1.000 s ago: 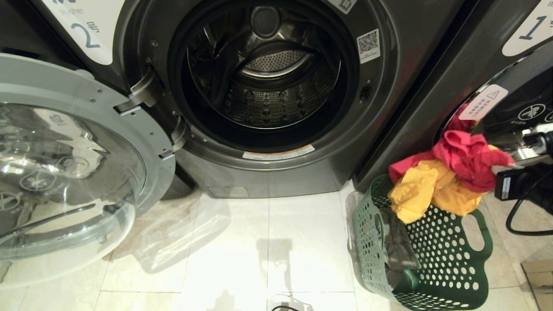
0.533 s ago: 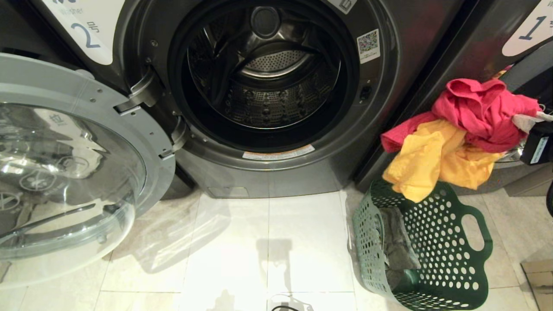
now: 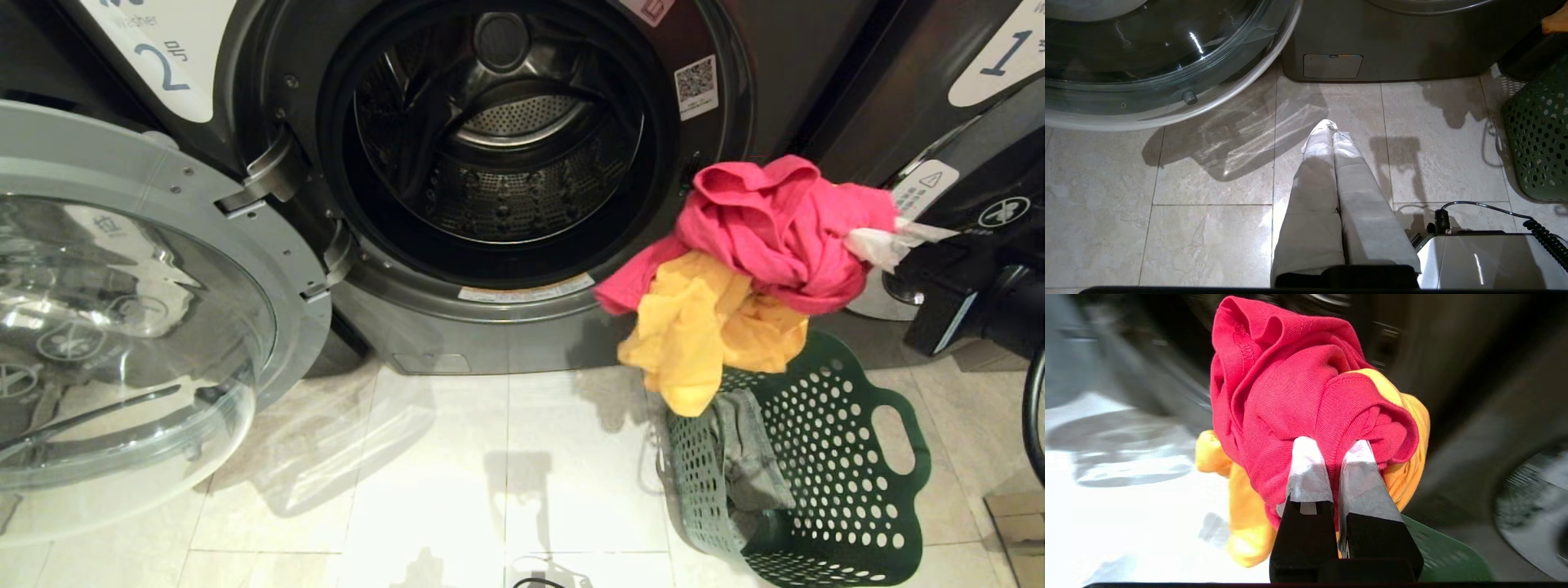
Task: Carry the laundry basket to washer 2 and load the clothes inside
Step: Place the clothes into the washing machine
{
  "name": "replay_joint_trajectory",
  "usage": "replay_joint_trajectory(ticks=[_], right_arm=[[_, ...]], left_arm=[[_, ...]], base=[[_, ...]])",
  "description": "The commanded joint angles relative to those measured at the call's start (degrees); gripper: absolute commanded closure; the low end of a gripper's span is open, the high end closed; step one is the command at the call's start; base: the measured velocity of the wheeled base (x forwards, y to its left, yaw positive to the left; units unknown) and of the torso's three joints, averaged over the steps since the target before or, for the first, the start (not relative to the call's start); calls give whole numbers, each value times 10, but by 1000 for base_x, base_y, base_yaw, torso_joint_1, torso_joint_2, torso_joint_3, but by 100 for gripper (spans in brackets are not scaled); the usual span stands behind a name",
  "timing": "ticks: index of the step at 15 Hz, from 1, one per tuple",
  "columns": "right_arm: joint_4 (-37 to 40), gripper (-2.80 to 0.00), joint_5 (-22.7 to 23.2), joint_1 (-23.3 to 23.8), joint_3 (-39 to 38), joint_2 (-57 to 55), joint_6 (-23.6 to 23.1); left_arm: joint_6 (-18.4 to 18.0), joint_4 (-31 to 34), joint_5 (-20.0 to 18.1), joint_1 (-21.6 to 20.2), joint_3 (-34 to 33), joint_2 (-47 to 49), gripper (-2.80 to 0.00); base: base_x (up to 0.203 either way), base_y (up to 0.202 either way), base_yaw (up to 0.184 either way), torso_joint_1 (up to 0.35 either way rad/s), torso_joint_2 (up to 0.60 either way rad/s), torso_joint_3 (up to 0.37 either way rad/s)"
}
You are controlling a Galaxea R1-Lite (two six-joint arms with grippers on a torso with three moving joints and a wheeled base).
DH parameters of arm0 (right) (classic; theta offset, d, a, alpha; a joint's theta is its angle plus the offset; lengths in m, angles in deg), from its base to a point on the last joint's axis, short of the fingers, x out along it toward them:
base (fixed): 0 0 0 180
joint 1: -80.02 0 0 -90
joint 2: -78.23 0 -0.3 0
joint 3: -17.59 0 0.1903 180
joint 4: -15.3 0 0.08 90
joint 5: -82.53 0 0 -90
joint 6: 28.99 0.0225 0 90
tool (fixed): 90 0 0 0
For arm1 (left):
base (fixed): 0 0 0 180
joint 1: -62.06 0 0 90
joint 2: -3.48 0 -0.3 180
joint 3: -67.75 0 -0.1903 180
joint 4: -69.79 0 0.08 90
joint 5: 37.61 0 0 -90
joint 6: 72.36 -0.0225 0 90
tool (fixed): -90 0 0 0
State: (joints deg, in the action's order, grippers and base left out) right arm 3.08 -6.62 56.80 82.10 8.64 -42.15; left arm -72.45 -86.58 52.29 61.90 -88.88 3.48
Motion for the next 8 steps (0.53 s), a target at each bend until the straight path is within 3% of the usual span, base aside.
replay_joint_trajectory(ticks=[1,4,8], right_arm=[[-3,0,0,-66,3,-13,-1],[-34,0,-2,-87,19,-83,-1],[-162,0,-33,-88,85,-235,-1]], left_arm=[[0,0,0,0,0,1,0],[0,0,0,0,0,1,0],[0,0,0,0,0,1,0]], base=[[0,0,0,0,0,0],[0,0,0,0,0,0],[0,0,0,0,0,0]])
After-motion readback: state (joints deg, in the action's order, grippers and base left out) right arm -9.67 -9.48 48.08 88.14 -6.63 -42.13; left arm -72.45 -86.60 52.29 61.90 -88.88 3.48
